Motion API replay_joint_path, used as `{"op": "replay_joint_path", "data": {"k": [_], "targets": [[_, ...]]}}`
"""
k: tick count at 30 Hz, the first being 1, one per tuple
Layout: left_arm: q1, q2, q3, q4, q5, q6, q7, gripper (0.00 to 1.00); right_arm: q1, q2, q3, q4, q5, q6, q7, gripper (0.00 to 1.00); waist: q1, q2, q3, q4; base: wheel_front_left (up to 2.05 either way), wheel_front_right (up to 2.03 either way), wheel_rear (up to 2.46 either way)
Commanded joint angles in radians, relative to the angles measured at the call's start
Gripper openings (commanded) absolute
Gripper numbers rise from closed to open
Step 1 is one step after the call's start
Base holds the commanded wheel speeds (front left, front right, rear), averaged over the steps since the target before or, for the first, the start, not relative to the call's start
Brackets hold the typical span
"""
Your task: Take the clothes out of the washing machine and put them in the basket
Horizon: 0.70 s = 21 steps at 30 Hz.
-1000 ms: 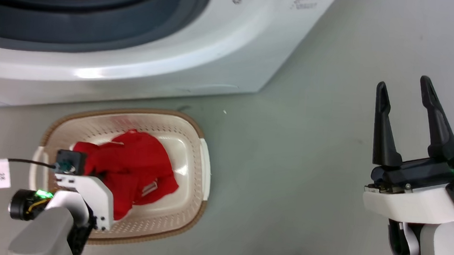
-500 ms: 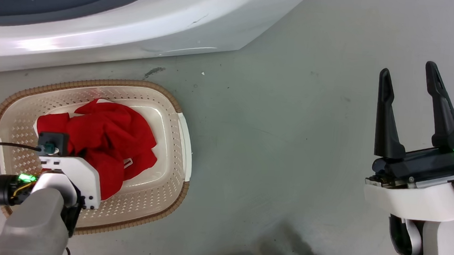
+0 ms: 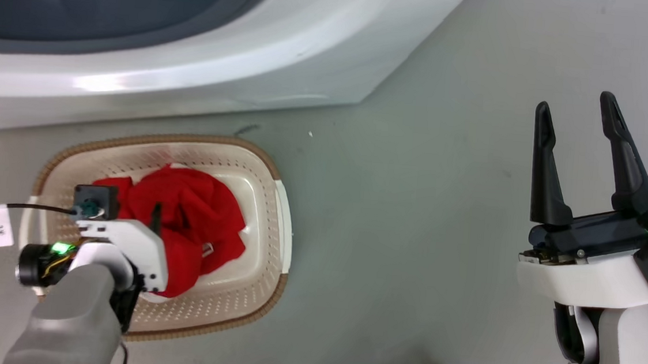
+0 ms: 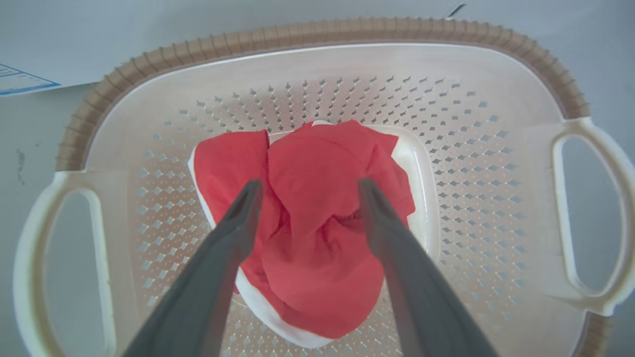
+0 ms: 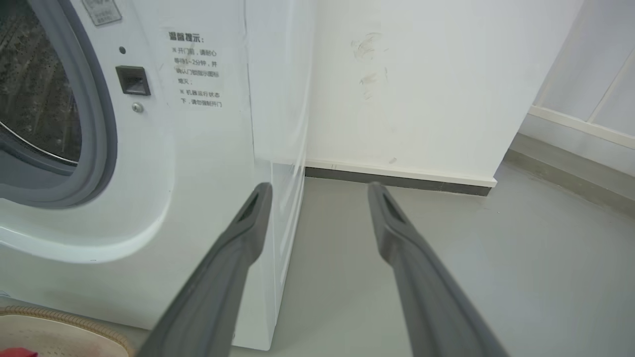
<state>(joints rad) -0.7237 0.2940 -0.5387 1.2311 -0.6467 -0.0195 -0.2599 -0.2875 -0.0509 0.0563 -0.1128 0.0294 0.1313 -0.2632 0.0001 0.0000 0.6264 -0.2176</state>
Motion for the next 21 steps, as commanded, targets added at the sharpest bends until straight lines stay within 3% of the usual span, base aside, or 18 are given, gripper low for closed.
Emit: {"op": "replay_joint_path", "data": {"k": [1, 6, 10, 14, 15, 16, 21], "targets": [[0.010, -0.005, 0.007, -0.034, 0.013, -0.002, -0.006, 1.00, 0.001, 0.001, -0.006, 0.009, -0.003, -0.001, -0.002, 1.00, -0.0001, 0.0000, -0.060, 0.029, 0.00, 0.00, 0.00], [0.068, -0.002, 0.042, -0.192, 0.067, 0.023, -0.005, 1.00, 0.024, 0.001, -0.034, 0.027, -0.012, -0.001, -0.002, 1.00, -0.0001, 0.0000, -0.155, 0.068, 0.00, 0.00, 0.00], [0.136, -0.006, 0.114, -0.342, 0.107, 0.018, -0.005, 1.00, 0.045, 0.001, -0.058, 0.038, -0.023, -0.001, -0.002, 1.00, -0.0001, 0.0000, -0.225, 0.100, 0.00, 0.00, 0.00], [0.206, -0.013, 0.207, -0.515, 0.169, 0.021, -0.005, 1.00, 0.066, 0.001, -0.084, 0.047, -0.033, -0.001, -0.002, 1.00, -0.0001, 0.0000, -0.291, 0.132, 0.00, 0.00, 0.00], [0.271, -0.024, 0.284, -0.667, 0.235, 0.031, -0.005, 1.00, 0.092, 0.001, -0.100, 0.054, -0.034, -0.001, -0.002, 1.00, -0.0001, 0.0000, -0.339, 0.150, 0.00, 0.00, 0.00], [0.295, -0.029, 0.307, -0.719, 0.260, 0.035, -0.005, 1.00, 0.098, 0.001, -0.102, 0.055, -0.034, -0.001, -0.002, 1.00, -0.0001, 0.0000, -0.351, 0.155, 0.00, 0.00, 0.00], [0.399, -0.062, 0.384, -0.902, 0.348, 0.035, -0.006, 1.00, 0.137, 0.001, -0.112, 0.060, -0.039, -0.001, -0.002, 1.00, -0.0001, 0.0000, -0.411, 0.175, 0.00, 0.00, 0.00]]}}
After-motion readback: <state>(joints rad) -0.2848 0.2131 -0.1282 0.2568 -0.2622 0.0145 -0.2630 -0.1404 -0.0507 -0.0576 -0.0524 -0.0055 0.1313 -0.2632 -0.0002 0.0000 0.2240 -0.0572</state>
